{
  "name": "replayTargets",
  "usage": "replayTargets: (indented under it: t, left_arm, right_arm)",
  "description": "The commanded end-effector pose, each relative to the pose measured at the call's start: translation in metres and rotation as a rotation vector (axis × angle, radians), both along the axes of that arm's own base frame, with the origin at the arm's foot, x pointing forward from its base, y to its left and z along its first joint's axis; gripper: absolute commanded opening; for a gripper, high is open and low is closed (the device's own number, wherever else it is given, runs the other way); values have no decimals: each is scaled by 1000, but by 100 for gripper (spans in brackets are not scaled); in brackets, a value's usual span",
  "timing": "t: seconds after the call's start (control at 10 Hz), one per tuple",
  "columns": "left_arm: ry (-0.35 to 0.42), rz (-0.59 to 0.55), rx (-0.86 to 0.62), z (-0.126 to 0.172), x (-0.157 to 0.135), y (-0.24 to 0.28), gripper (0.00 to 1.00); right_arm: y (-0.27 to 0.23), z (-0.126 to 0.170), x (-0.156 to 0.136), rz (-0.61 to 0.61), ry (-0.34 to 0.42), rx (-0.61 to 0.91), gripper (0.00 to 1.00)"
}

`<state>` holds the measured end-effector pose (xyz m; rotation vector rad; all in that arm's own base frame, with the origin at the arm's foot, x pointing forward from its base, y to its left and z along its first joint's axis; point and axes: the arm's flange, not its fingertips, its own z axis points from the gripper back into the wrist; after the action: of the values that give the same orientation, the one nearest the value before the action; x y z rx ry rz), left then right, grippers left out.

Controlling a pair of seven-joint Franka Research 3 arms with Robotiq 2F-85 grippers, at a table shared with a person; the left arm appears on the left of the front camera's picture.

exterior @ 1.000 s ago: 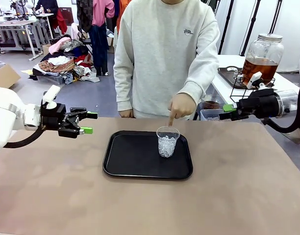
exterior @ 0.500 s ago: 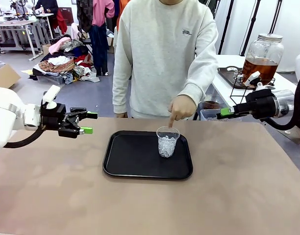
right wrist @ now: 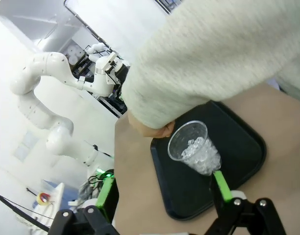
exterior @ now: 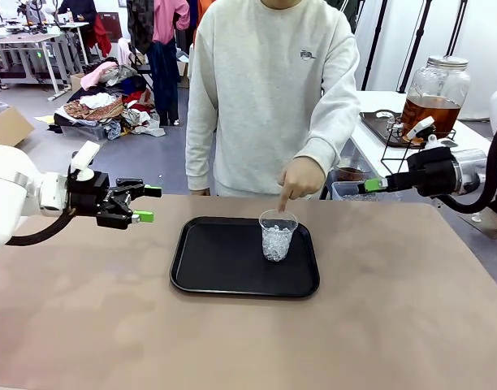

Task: Pour the drink into the iced cup.
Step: Pick up the iced cup indicated by the human and present it to them.

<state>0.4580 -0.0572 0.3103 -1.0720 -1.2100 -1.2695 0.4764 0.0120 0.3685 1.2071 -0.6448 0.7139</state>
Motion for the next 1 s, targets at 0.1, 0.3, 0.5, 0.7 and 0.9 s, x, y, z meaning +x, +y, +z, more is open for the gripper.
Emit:
replayTargets:
  t: [0.1,0.3,0.5,0.7,0.9]
  left_arm:
    - [-6,-3,1,1,0,-1,100]
    - [-6,-3,1,1,0,-1,100]
    - [-6,-3,1,1,0,-1,100]
    - [-6,-3,1,1,0,-1,100]
    - [-6,-3,1,1,0,-1,100]
  right_arm:
    - [14,-27,-6,-5,-313,40,100]
    - [29,-48,-6,42,-459,32,100]
    - [47,-68,-5,60,-542,7,100]
    - [65,-85,-5,78,-617,-29,100]
    - [70,-89,-7,77,-600,-35,100]
